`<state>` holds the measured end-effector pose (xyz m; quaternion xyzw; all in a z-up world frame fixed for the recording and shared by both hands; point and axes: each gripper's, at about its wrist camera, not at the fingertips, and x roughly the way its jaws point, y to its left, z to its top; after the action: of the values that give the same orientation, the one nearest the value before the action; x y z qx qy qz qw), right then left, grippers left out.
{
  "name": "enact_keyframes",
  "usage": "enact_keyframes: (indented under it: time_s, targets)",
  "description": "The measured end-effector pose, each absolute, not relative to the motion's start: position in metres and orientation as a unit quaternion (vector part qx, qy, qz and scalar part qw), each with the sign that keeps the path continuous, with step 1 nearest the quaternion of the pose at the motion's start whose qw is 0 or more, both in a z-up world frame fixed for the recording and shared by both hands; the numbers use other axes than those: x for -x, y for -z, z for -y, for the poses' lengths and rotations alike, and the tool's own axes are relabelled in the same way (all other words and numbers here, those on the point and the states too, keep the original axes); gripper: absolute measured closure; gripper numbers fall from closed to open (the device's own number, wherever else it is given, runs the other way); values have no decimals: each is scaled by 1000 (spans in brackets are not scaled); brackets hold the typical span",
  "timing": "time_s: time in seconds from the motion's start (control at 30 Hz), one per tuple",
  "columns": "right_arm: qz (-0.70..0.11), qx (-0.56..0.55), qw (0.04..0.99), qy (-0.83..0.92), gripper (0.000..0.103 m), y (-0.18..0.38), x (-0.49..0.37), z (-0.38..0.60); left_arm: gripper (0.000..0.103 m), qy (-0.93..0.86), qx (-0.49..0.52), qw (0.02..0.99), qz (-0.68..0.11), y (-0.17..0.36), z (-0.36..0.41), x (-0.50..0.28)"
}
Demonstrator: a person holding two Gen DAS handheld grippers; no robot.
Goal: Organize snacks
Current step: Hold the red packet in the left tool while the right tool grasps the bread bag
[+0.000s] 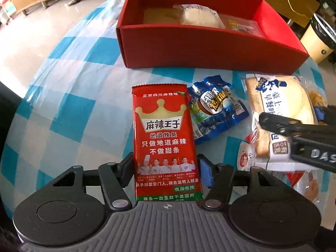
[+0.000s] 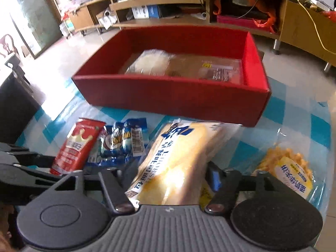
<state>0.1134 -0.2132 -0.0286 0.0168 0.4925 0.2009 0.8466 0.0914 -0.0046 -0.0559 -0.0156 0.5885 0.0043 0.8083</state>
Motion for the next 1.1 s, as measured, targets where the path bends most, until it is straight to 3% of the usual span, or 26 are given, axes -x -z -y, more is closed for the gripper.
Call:
enact_keyframes:
  time_s: [0.03,0.1,0.27,0.43,0.57,0.8,1.0,1.1]
  targets:
    - [-490,-25,848,-199,54,27,-114,218,35,-5,23,808,-589,55,3,-91]
    - [-491,-47,846,-203,59,24,-117,228,36,-5,33,808,-589,54,1,-92]
    - [-510,-81,832,-204,58,29,-123,237,36,-9,48,809,-585,49,-2,-94]
    - [-533,-91,824,-170,39,32,-130,237,35,-17,43,810,-585,50,-2,-95]
    - [-543,-38,829,-128,23,25,-132,219,34,-24,29,813,-580,49,0,-93]
    - [-579,-37,809,-91,20,25,-124,190,32,-33,18,812,-583,59,6,-94]
    - [-610,-20,790,-54,17,18,-145,158,18,-37,53,803,-592,61,-7,-102]
    - [-632,37,773,-26,15,39,-152,138,18,-43,34,805,-591,62,-9,-101]
